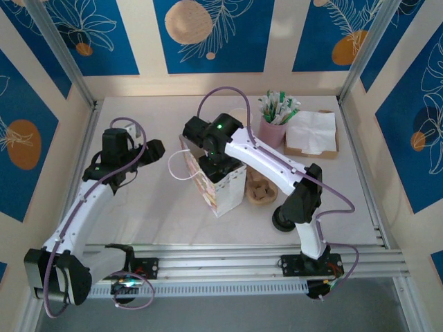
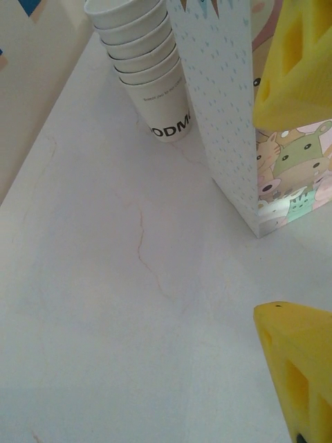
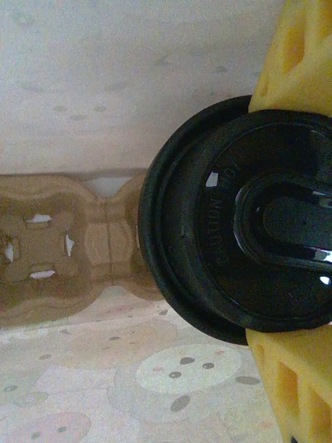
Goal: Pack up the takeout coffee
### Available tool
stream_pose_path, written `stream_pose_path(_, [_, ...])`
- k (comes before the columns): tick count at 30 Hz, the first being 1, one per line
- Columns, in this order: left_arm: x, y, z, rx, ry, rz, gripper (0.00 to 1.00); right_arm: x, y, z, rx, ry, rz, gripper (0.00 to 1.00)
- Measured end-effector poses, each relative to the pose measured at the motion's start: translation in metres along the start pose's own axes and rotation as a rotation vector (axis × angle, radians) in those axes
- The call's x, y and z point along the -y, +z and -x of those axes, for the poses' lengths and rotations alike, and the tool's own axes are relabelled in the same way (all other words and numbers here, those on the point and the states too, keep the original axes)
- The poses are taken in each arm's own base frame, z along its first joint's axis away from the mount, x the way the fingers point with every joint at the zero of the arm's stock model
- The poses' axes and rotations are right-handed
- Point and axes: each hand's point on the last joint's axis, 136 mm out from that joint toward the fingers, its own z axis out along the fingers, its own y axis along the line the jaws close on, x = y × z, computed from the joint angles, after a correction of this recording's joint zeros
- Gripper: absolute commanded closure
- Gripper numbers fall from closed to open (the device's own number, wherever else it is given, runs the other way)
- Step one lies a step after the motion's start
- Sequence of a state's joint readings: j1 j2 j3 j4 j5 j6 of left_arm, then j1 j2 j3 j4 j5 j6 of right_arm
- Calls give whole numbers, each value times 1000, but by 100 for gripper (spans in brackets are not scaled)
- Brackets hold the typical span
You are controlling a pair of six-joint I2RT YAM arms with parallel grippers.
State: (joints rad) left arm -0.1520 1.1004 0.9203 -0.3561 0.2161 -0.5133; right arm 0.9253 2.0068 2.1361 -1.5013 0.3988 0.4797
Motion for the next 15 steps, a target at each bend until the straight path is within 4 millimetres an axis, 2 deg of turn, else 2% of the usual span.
stream_pose_path(6, [-1, 1, -1, -1, 0, 0, 33, 2, 4, -2, -8, 3, -4, 44])
stream_pose_path(15, [0, 1, -2, -6, 0, -9, 33, 4, -3, -4, 9, 3, 20, 44])
